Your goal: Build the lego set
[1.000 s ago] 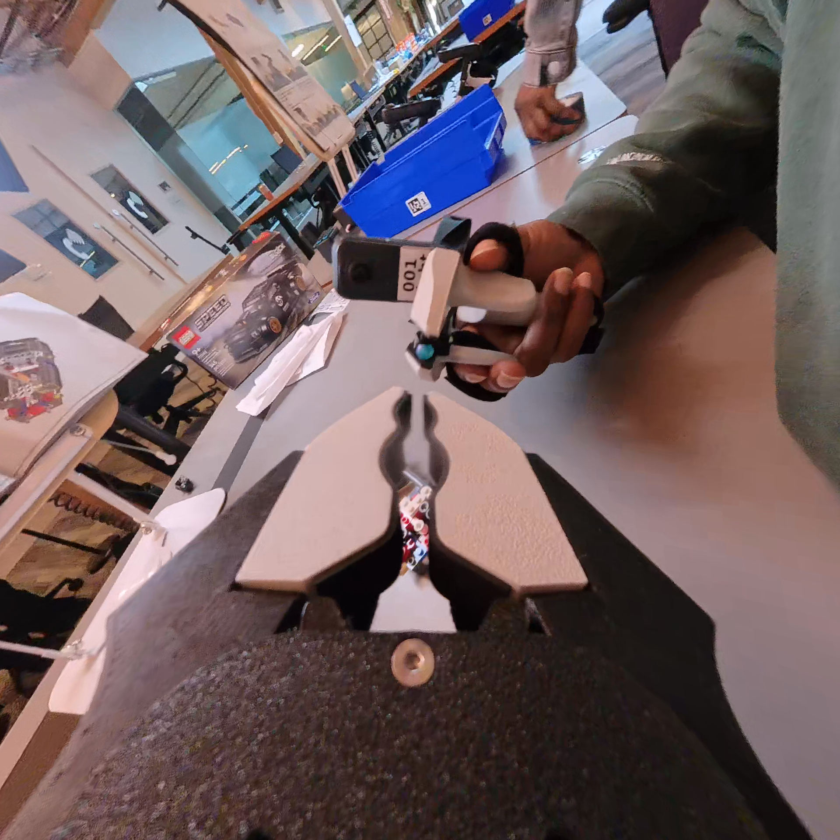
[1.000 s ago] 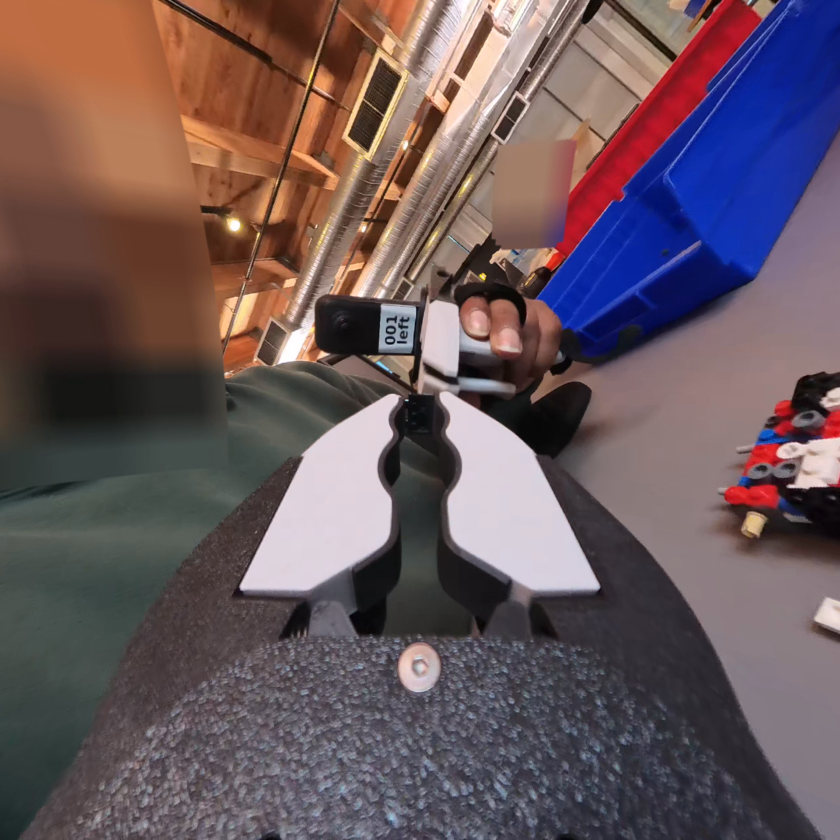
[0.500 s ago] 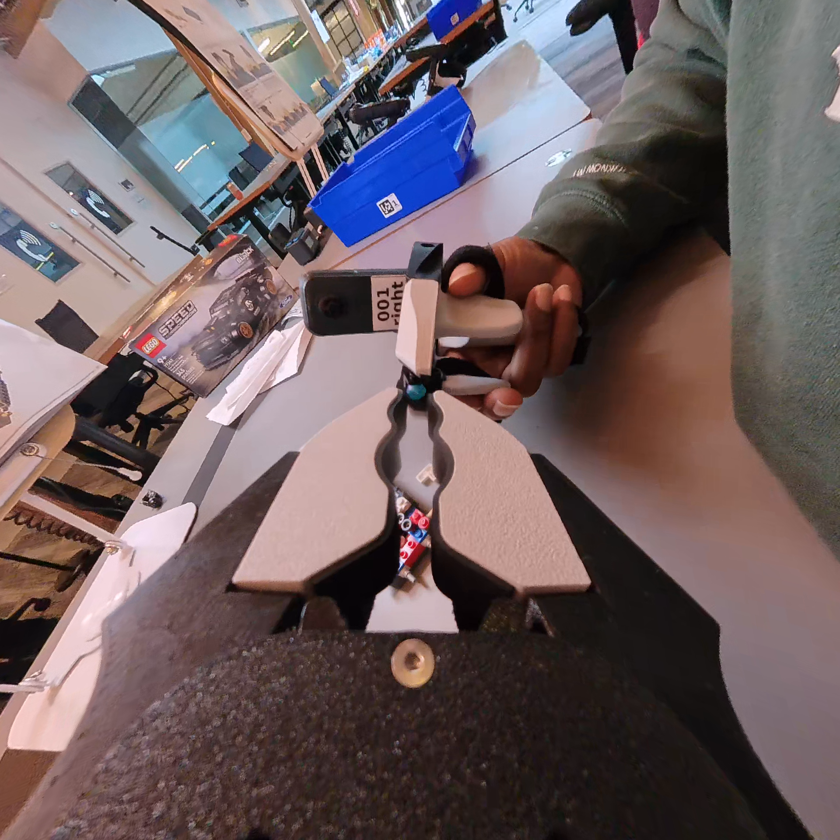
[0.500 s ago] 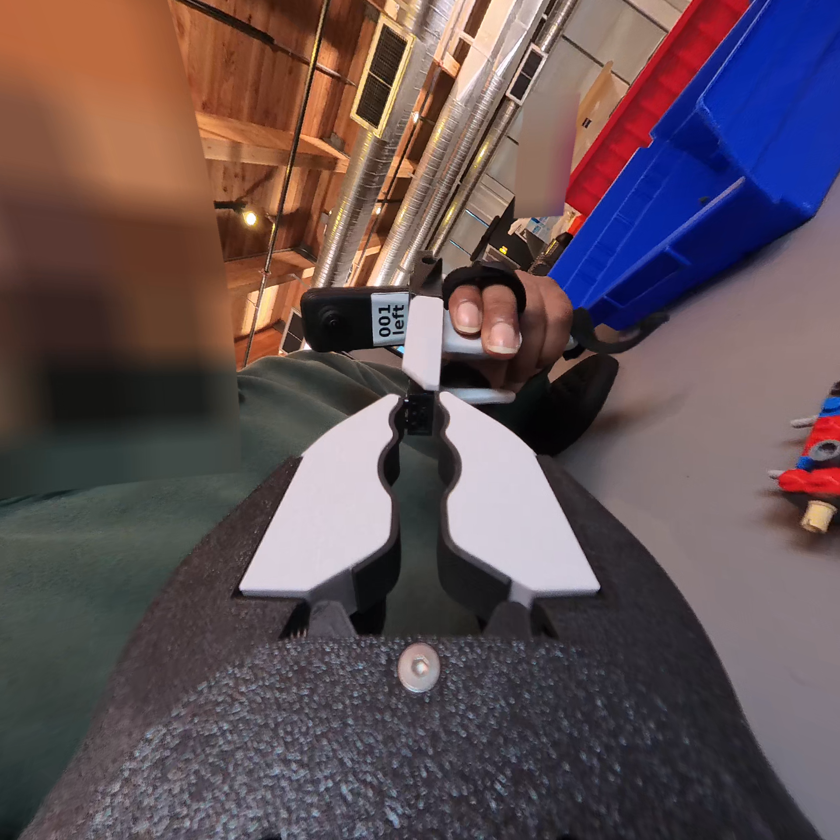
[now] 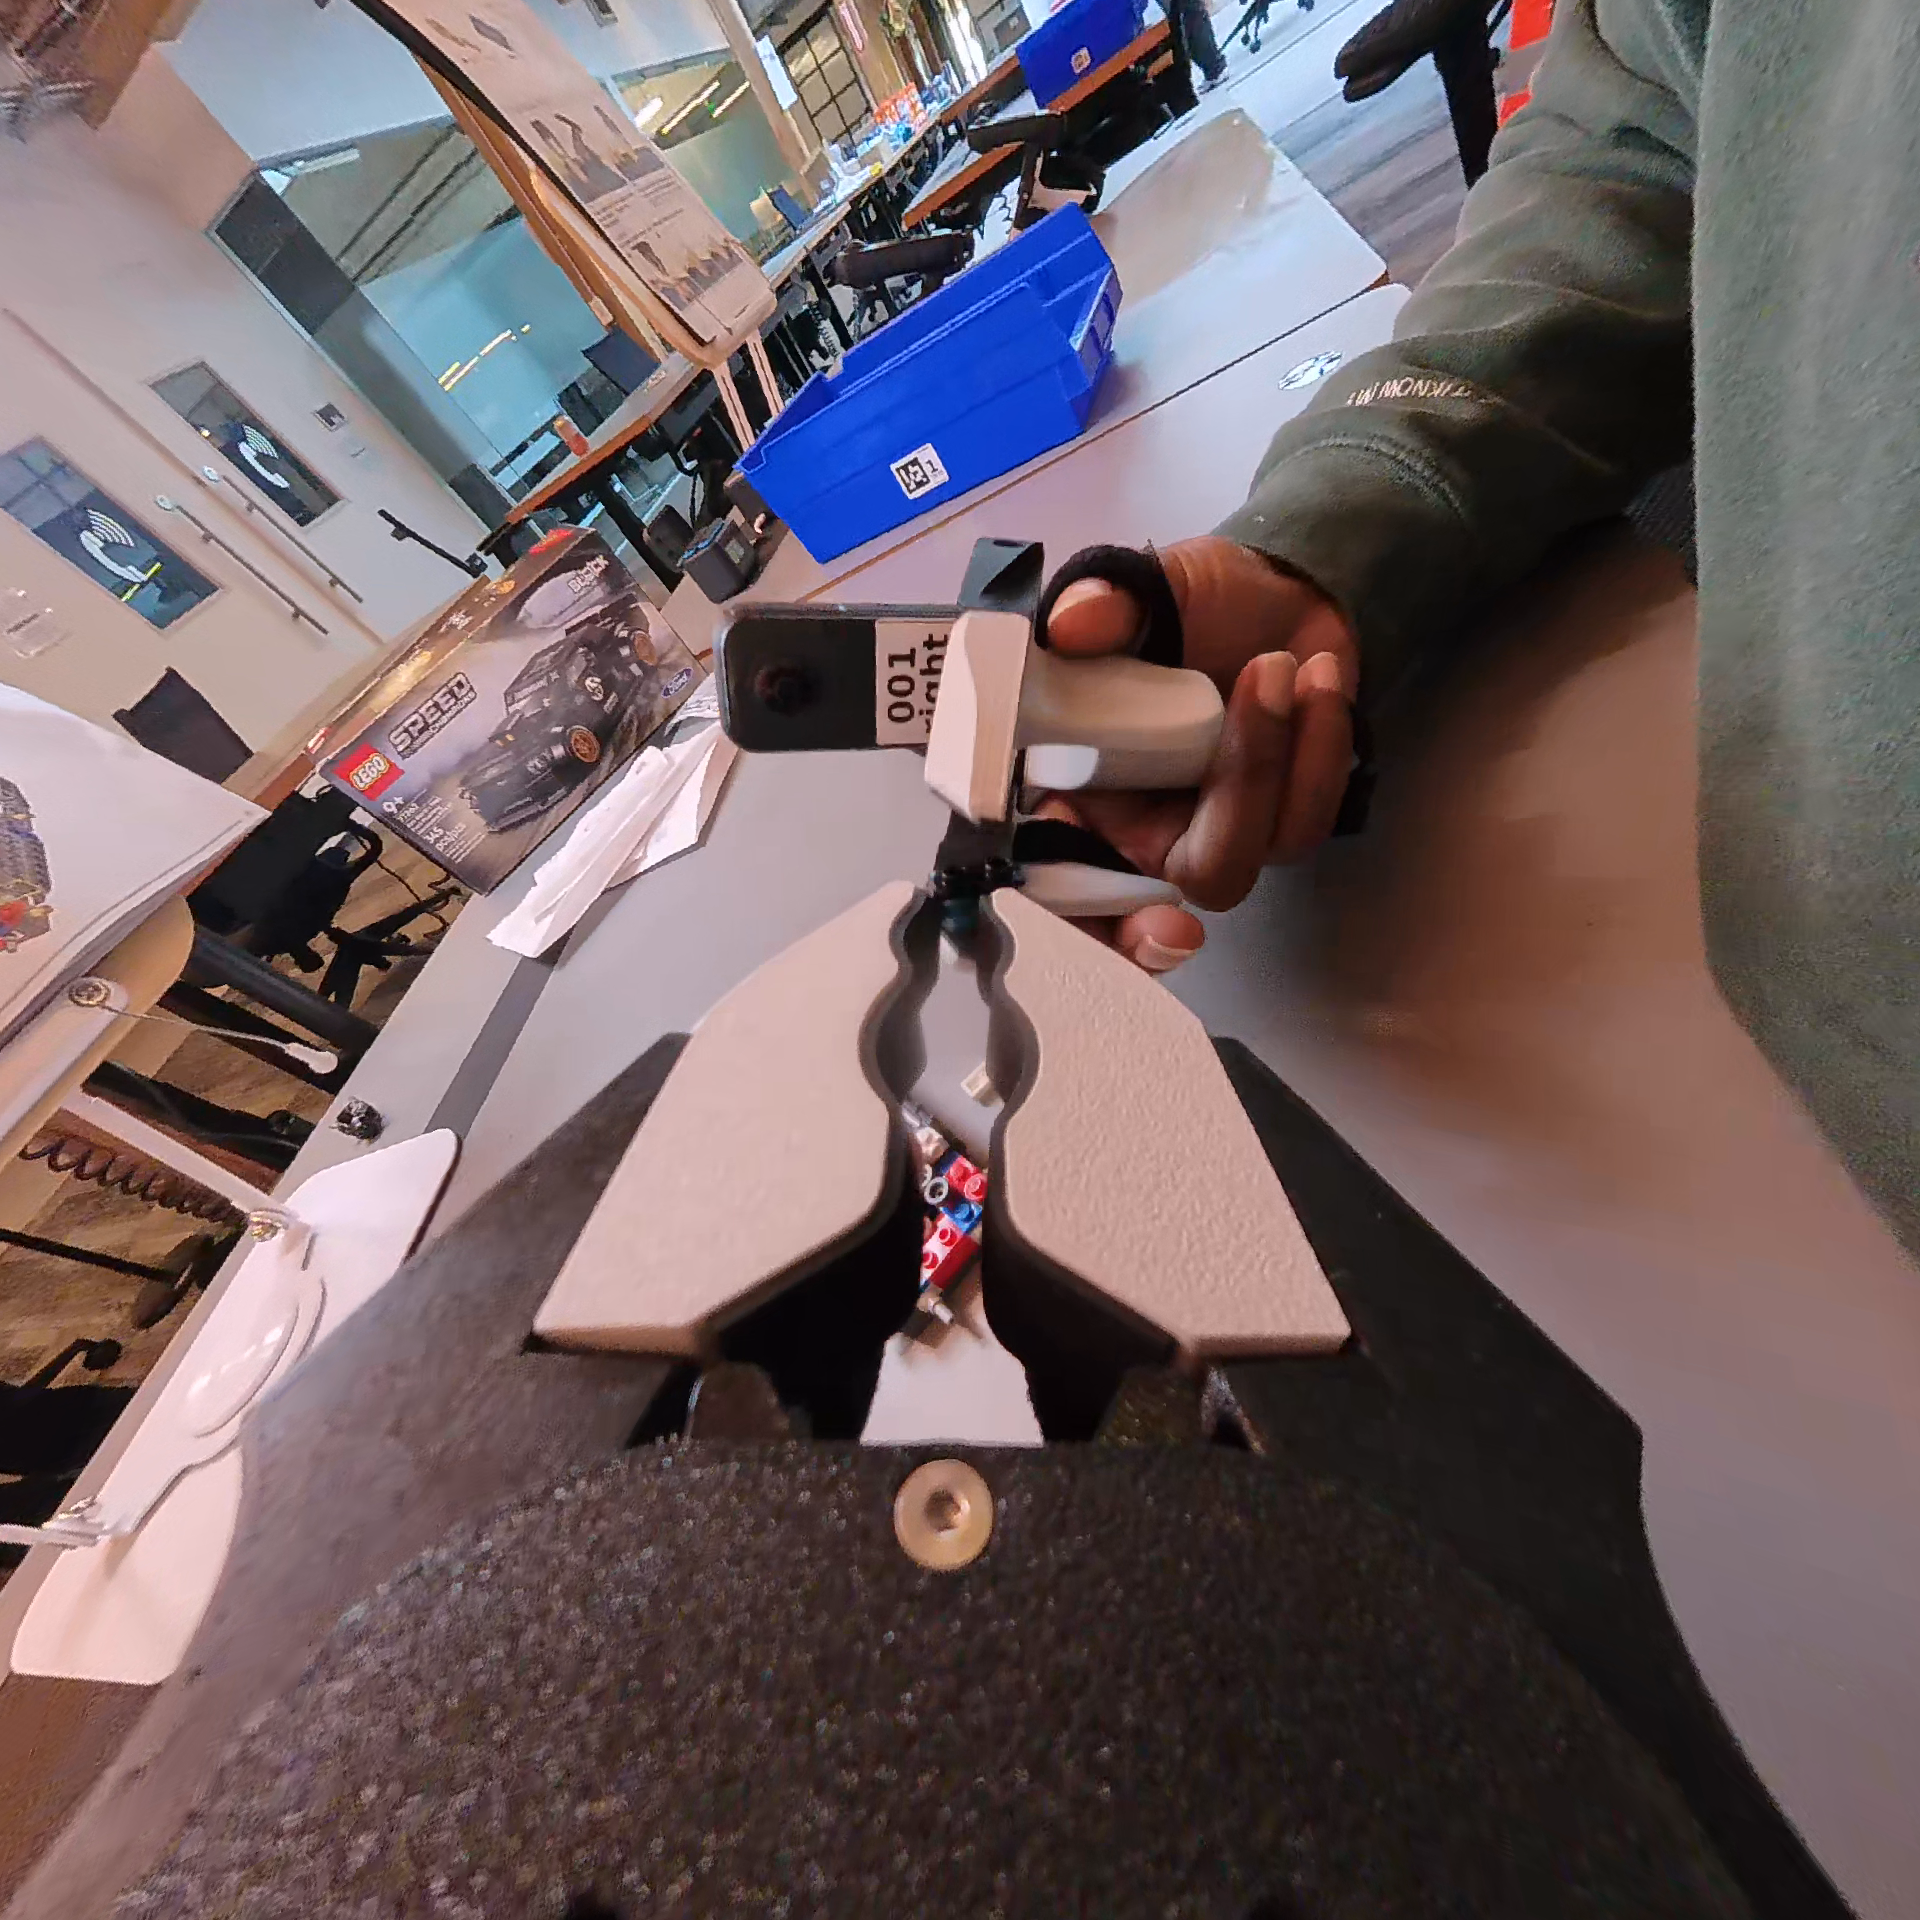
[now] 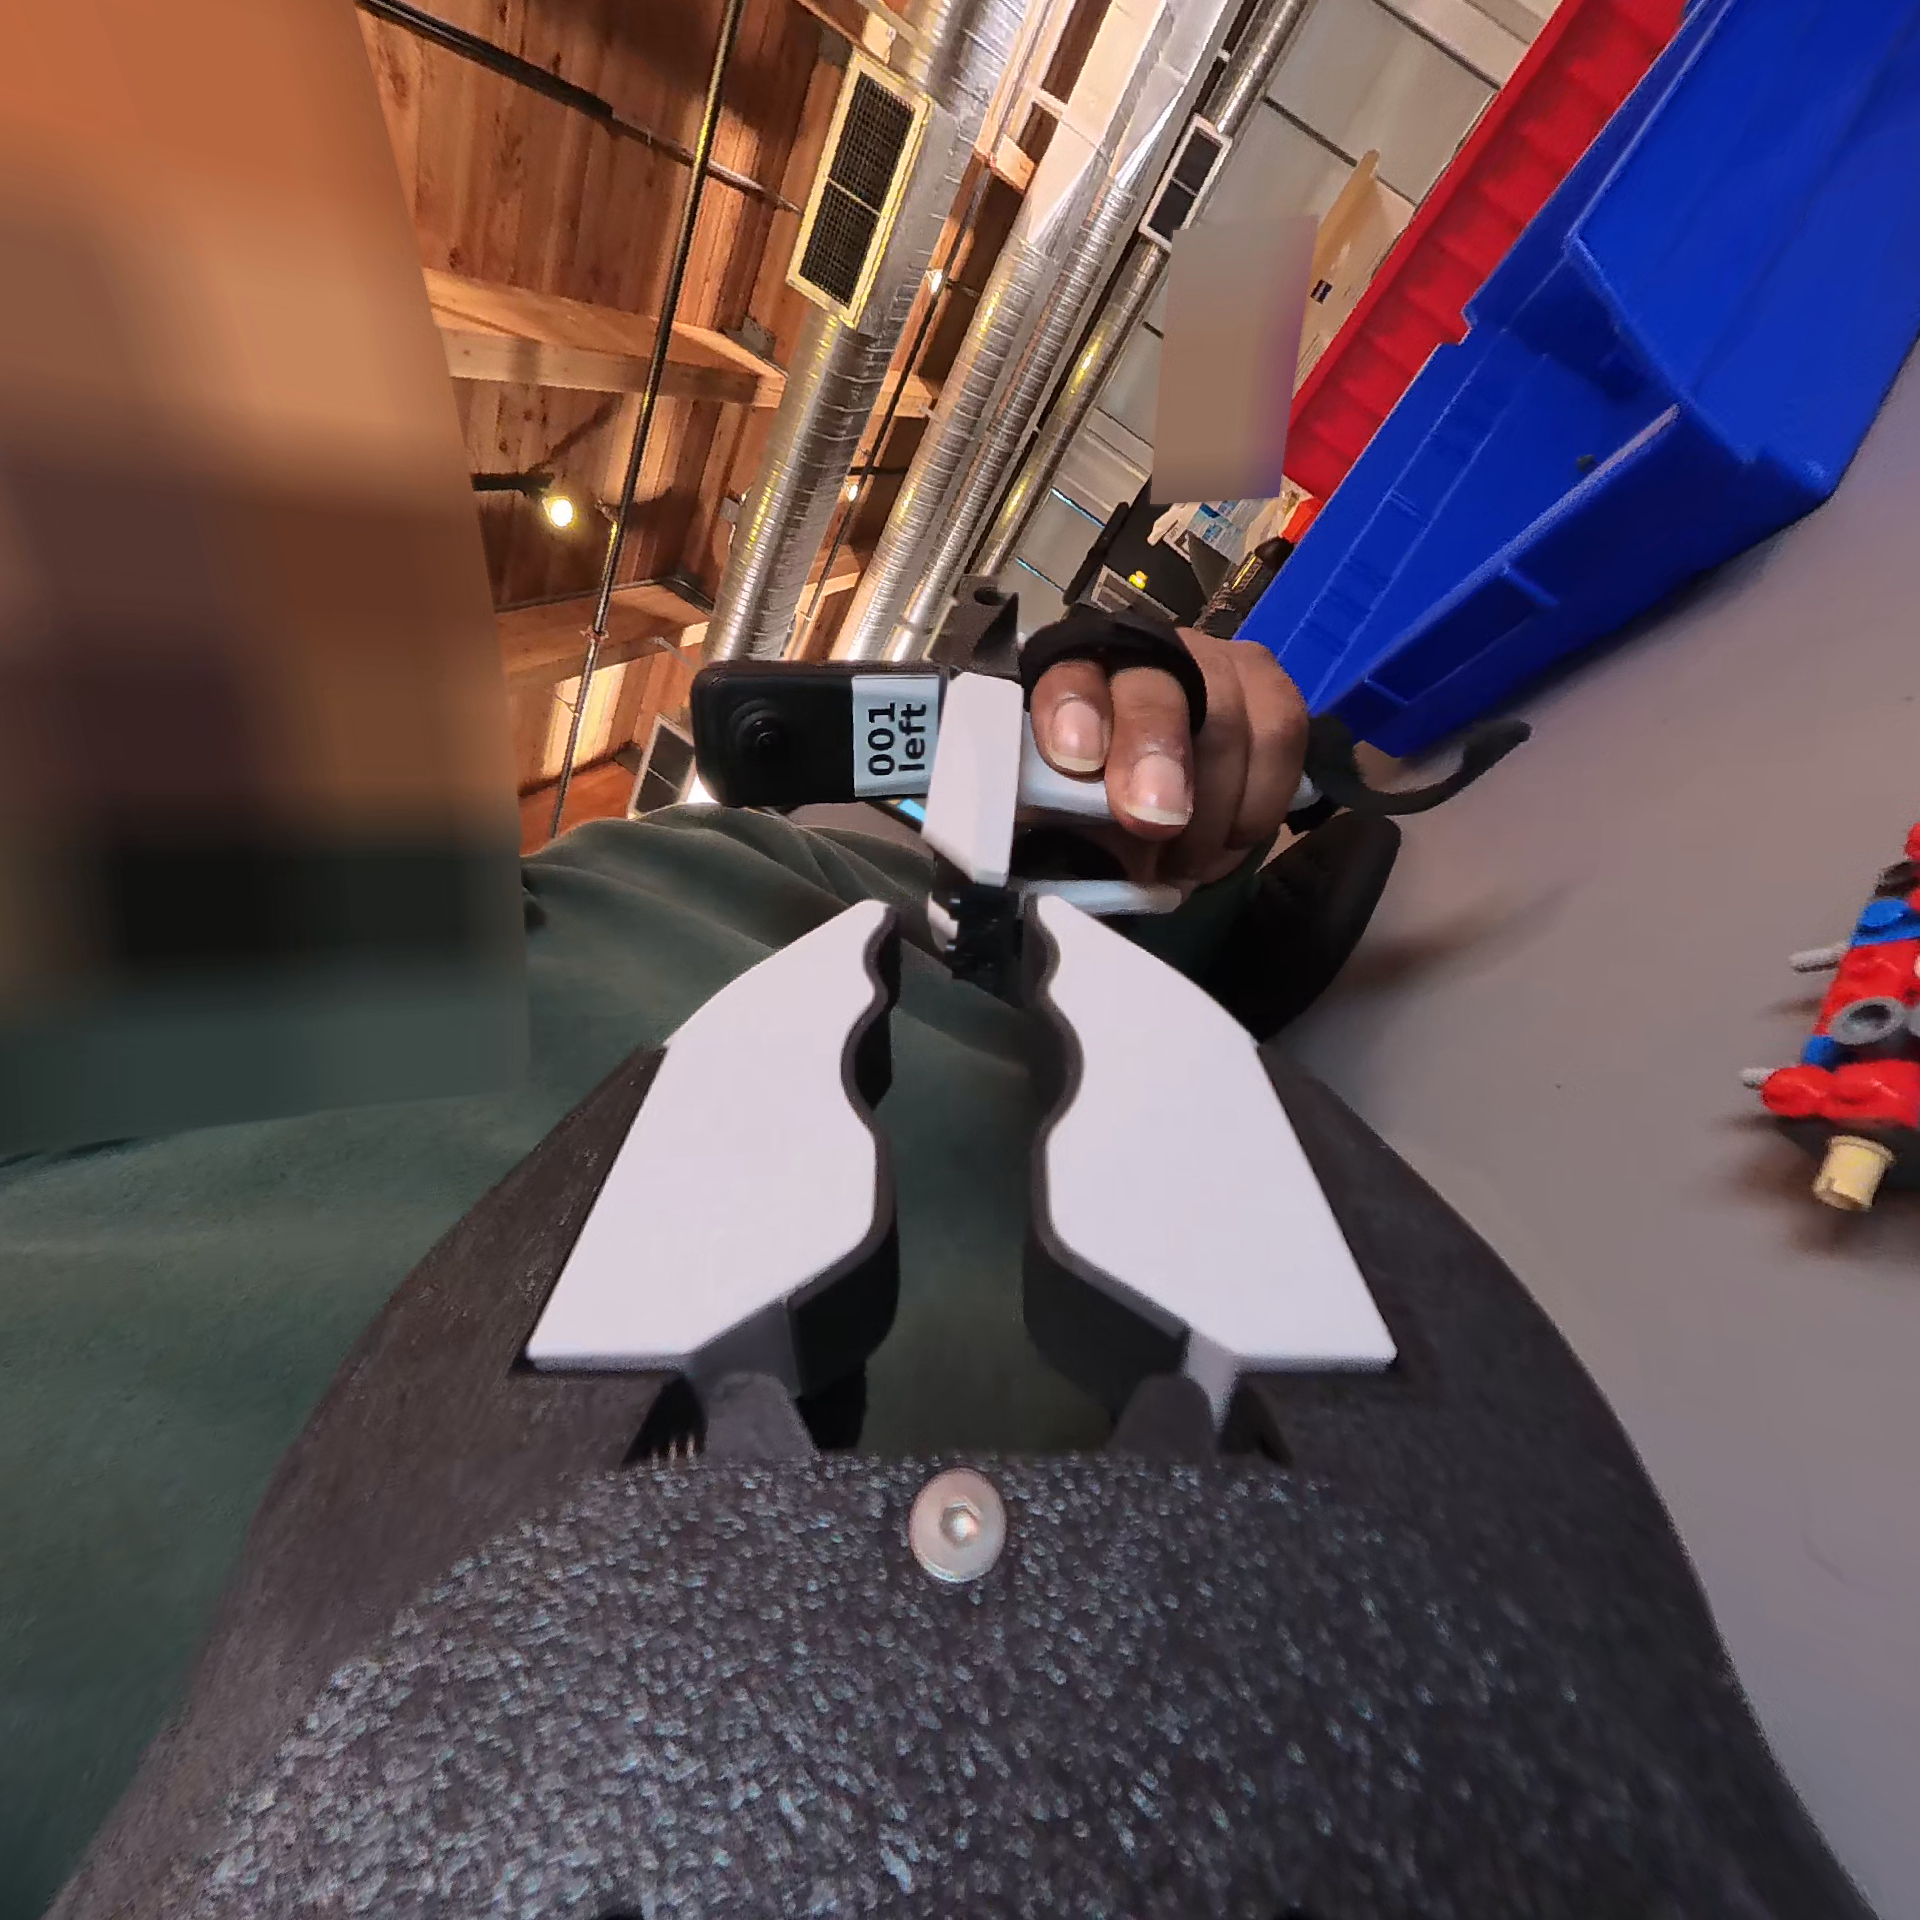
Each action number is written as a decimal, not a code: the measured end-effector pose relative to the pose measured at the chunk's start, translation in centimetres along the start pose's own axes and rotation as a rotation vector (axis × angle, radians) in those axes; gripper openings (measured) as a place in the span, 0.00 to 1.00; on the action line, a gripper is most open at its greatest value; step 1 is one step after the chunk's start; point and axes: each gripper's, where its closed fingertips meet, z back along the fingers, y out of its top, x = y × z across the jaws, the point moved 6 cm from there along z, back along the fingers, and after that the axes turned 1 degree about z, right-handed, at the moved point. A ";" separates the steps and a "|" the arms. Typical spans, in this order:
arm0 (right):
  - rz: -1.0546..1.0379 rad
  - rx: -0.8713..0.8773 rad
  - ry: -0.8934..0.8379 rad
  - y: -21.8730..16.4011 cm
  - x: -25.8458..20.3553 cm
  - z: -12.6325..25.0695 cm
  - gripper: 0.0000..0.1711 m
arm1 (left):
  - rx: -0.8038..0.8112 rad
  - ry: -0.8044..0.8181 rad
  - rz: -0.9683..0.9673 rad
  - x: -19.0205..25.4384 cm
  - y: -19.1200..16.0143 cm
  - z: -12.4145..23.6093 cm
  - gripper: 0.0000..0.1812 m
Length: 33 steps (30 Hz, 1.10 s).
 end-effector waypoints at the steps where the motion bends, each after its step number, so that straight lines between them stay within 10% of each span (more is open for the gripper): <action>1: 0.011 0.002 -0.009 0.1 0.0 0.1 0.13 | -0.002 -0.004 0.005 -0.1 0.0 0.1 0.04; 16: 0.015 0.219 -0.107 3.0 0.9 4.4 0.06 | 0.041 0.018 0.097 -1.2 0.2 1.5 0.00; 33: -0.047 0.106 0.007 0.7 0.6 0.7 0.06 | -0.026 0.076 -0.034 -0.6 0.3 -0.2 0.04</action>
